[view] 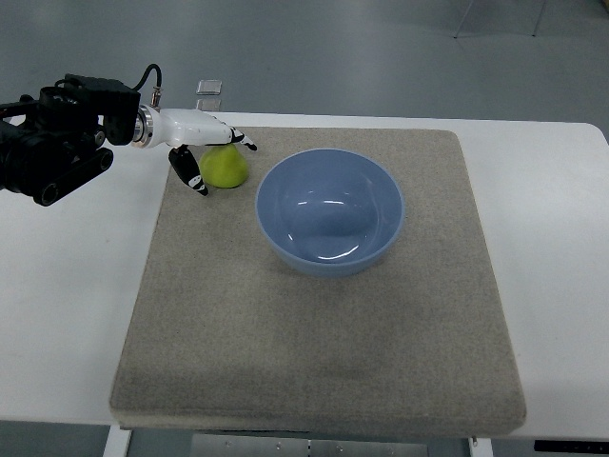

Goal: Place pear in bowl with left hand
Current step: 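Lower the left hand around the green pear, then close the left hand fingers on the green pear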

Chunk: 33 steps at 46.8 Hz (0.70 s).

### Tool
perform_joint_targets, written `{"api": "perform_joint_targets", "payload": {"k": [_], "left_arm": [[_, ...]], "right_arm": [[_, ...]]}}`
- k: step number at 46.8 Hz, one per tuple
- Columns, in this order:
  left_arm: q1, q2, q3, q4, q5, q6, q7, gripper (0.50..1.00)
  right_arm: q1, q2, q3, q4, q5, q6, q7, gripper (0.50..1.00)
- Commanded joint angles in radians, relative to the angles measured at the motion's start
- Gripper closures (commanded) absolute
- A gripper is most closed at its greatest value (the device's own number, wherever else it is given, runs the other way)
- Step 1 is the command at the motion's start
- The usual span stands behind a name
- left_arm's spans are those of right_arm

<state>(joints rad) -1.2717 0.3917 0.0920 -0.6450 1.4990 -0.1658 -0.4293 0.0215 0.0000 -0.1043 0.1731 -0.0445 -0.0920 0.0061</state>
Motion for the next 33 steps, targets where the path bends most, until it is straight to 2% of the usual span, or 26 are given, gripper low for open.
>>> {"api": "perform_joint_targets", "payload": {"k": [1,7,15,33], "left_arm": [[0.002,-0.001,-0.002,0.002,0.000,0.000,0.001,0.621],[0.000,-0.001,0.000,0.004,0.000,0.000,0.003,0.799],[0.000,-0.002,-0.002,0.002,0.000,0.000,0.003,1.000],[-0.001,-0.002,-0.009,0.002,-0.008,-0.008,0.009,1.000]], "right_arm": [[0.000,0.000,0.000,0.000,0.000,0.000,0.000,0.576],[0.000,0.000,0.000,0.000,0.000,0.000,0.000,0.576],[0.000,0.000,0.000,0.000,0.000,0.000,0.000,0.576],[0.000,0.000,0.000,0.000,0.000,0.000,0.000,0.576]]}}
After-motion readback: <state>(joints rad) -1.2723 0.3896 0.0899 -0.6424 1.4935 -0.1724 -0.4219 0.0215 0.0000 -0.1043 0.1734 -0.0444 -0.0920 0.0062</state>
